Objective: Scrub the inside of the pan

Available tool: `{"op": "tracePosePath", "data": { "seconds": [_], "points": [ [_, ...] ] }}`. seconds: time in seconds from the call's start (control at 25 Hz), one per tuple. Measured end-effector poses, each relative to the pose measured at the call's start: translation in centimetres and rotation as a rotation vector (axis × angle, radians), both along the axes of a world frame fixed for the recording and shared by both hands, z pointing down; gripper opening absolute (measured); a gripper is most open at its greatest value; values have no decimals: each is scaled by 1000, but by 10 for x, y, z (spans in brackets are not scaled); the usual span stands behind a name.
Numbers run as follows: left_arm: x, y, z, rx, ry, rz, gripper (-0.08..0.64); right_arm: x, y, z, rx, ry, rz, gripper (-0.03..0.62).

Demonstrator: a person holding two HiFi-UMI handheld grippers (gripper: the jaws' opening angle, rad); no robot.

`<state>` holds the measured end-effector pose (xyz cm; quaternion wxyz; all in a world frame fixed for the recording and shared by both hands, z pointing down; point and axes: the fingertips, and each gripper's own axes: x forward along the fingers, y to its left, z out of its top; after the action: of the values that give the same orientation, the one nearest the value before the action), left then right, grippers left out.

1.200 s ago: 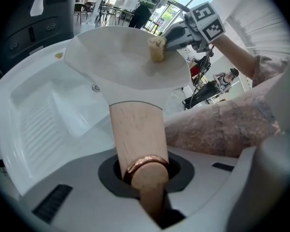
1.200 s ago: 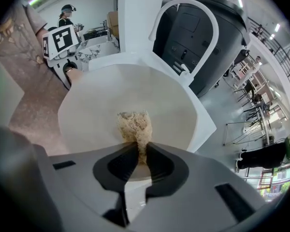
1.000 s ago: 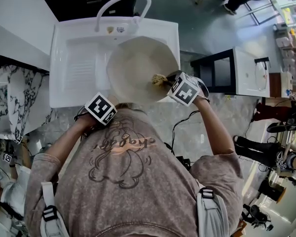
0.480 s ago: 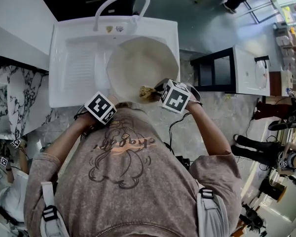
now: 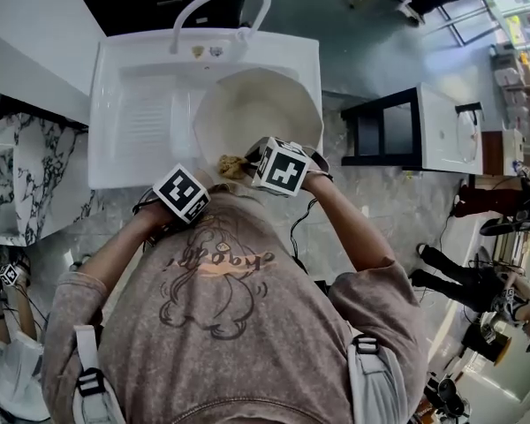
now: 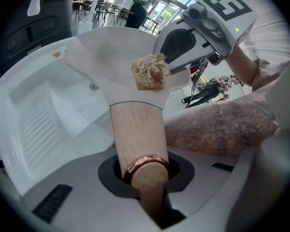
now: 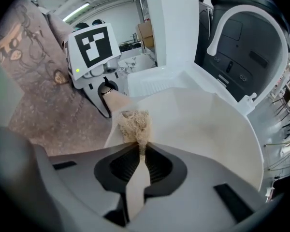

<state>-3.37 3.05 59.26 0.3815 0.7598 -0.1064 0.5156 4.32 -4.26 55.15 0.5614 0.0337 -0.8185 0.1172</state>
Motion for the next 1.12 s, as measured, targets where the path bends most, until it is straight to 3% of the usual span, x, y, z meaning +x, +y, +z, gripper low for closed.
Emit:
{"op": "tracePosePath", "data": {
  "seconds": [0.44,0.76,1.12],
  "points": [
    [0,7,-2,-4,-1,-5,67,-38,-23,3,38,-90,56,46],
    [-1,9,0,1,-3,-5,66,-54,-55,11,84,-163,186,44],
    [0,11,0,-6,1,-2,66,-60,-99,20,190,-172,293,44]
  ]
}}
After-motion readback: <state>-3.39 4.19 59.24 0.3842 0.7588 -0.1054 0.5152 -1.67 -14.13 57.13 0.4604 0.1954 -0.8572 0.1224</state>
